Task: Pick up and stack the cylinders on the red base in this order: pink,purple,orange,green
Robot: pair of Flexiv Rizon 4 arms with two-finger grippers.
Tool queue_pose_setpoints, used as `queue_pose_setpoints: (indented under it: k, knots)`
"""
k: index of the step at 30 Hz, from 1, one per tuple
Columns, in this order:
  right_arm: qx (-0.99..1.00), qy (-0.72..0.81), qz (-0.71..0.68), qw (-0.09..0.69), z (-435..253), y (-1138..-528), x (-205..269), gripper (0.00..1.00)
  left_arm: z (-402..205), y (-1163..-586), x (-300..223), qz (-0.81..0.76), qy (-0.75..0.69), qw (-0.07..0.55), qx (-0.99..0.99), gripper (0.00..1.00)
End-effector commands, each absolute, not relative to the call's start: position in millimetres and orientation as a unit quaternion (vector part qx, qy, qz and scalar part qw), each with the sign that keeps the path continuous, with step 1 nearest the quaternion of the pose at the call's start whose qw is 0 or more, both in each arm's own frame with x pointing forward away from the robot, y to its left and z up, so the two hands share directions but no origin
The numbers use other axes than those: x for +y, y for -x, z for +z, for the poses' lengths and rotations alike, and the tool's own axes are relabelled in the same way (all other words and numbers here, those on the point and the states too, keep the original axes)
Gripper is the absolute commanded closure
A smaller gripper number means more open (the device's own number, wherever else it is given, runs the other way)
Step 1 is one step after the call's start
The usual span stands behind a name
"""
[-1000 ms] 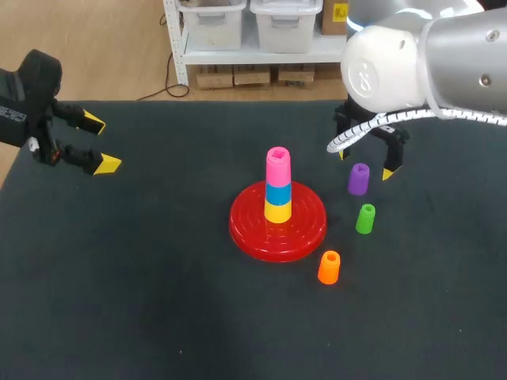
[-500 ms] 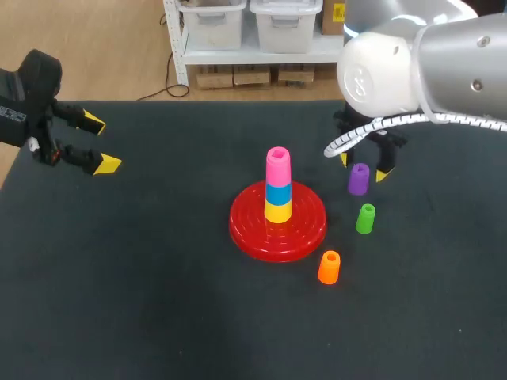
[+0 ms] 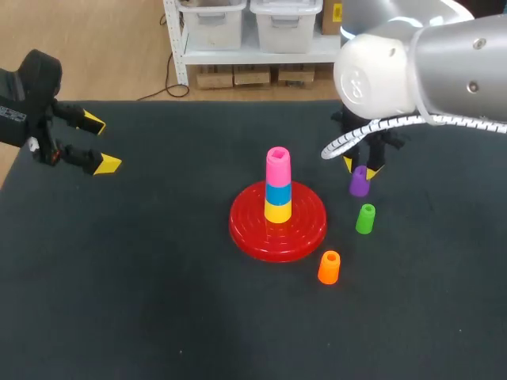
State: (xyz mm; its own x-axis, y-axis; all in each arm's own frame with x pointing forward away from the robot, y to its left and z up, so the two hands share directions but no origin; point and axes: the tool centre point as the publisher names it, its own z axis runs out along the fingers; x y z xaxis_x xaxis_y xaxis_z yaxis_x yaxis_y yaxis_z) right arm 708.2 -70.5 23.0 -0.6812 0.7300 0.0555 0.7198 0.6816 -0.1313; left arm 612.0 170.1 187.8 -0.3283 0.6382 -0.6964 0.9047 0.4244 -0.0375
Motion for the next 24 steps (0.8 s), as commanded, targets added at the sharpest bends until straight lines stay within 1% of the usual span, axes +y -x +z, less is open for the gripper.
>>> queue_pose_setpoints:
  k: [1,4,8,13,16,24]
  knots:
    - [-0.917,0.394,0.047,0.045,31,-708,-71,1.0,187,-613,170,-0.217,-0.491,0.308,0.785,0.0]
    - [-0.92,0.388,0.038,0.037,53,-707,-68,1.0,187,-613,170,-0.217,-0.491,0.308,0.785,0.0]
    - [-0.934,0.356,0.017,0.027,99,-698,-58,1.0,187,-613,170,-0.217,-0.491,0.308,0.785,0.0]
    - [-0.951,0.303,-0.061,0.02,165,-681,-37,1.0,187,-613,170,-0.217,-0.491,0.308,0.785,0.0]
    - [-0.957,0.269,-0.107,0.031,195,-669,-24,1.0,187,-613,170,-0.217,-0.491,0.308,0.785,0.0]
    - [-0.97,0.206,-0.126,0.019,231,-643,7,1.0,187,-613,170,-0.217,-0.491,0.308,0.785,0.0]
